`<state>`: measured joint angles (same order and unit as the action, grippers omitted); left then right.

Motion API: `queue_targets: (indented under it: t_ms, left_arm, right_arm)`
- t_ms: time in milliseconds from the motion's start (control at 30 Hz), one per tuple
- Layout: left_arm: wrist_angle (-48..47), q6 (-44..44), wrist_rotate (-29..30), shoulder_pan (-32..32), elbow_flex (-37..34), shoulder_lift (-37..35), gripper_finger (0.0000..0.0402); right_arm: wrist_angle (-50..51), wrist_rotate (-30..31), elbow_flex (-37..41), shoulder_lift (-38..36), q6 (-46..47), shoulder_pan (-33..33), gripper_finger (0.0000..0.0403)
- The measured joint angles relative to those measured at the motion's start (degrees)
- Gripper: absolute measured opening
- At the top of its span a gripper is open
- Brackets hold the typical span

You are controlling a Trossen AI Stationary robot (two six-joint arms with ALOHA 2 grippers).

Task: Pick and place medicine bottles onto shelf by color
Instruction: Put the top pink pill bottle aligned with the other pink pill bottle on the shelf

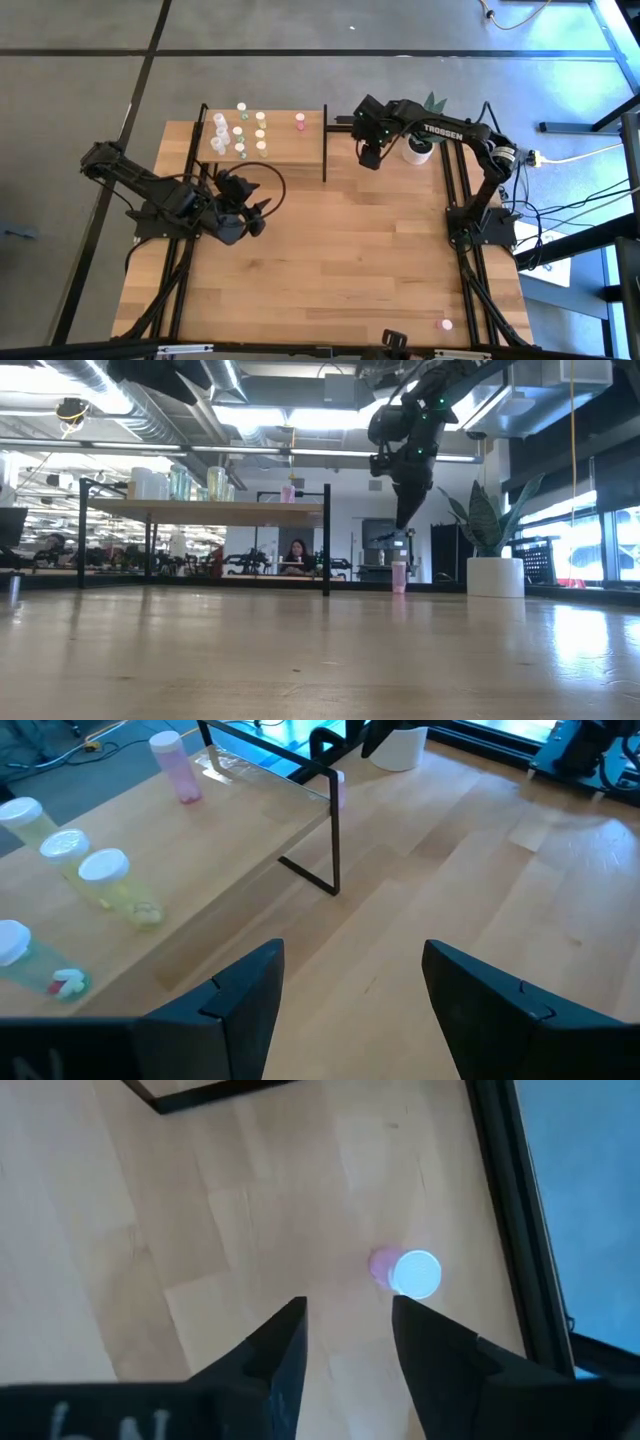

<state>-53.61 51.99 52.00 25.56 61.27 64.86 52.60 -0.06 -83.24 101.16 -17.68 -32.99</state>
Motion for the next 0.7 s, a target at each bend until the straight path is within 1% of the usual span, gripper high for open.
queue_targets:
  t_ms: [67,167,300,433,533,700]
  left_arm:
    - [0.0,0.0,0.0,-0.1,0.0,0.0,0.0232]
    - [0.0,0.0,0.0,-0.1,0.0,0.0,0.0232]
    - [0.0,0.0,-0.9,-0.1,0.0,0.0,0.0232]
    - [0.0,0.0,-0.9,-0.1,0.0,0.0,0.0232]
    - [0.0,0.0,-0.9,0.0,0.0,0.0,0.0232]
    - [0.0,0.0,-0.9,0.0,0.0,0.0,0.0232]
  right_arm:
    - [-0.1,0.0,0.0,0.0,-1.1,0.0,0.0149]
    - [-0.3,0.0,0.0,0.0,-2.2,0.0,0.0159]
    - [-2.0,0.4,0.0,0.0,-6.4,0.0,0.0186]
    - [-4.6,0.8,0.0,0.0,-8.4,0.0,0.0218]
    - [-4.3,-0.4,0.0,0.0,-8.4,-0.5,0.0233]
    - [-3.8,-6.9,0.0,0.4,-6.0,-2.8,0.0238]
